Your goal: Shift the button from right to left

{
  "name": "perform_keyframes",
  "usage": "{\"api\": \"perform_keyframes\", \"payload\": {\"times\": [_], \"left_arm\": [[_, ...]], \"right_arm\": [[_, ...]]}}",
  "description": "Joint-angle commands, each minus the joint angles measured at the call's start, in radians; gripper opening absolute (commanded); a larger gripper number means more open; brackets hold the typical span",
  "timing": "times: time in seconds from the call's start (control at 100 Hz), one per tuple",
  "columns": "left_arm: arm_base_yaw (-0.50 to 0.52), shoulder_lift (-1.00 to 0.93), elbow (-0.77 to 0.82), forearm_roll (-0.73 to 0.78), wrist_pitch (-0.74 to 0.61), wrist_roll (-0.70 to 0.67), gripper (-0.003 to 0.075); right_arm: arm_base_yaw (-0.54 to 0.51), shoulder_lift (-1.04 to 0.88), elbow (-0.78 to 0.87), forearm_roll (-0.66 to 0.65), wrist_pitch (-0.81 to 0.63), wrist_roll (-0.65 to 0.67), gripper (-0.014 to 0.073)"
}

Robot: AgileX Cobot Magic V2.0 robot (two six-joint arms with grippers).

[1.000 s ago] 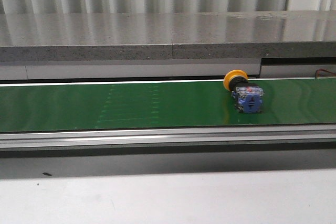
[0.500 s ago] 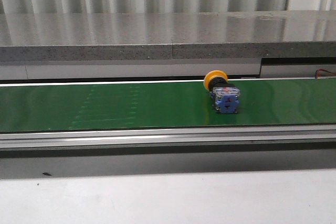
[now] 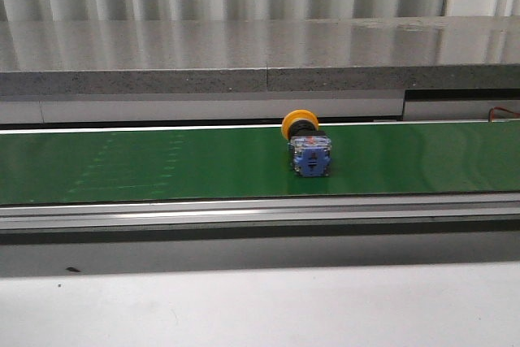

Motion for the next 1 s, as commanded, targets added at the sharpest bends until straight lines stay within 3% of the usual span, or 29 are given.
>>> {"api": "perform_keyframes", "payload": {"times": [0.0, 0.5, 0.83, 0.99], "left_arm": [[-0.028, 0.058, -0.087, -0.057, 0.030, 0.008, 0.0563], [-0.329, 0.478, -0.486, -0.066, 0.156, -0.171, 0.0563], [-0.503, 0.690, -0.722, 0.049, 0.232, -0.332, 0.0562], [-0.553, 0.770, -0.789, 0.182, 0.308, -0.430, 0.0562]], "right_arm": [[0.003, 0.007, -0.025, -0.004, -0.081, -0.010, -0.0067], [0.003, 0.007, -0.025, -0.004, -0.081, -0.010, -0.0067], [0.003, 0.007, -0.025, -0.004, -0.081, -0.010, -0.0067], [0.003, 0.007, -0.025, -0.004, -0.081, -0.010, -0.0067]]}}
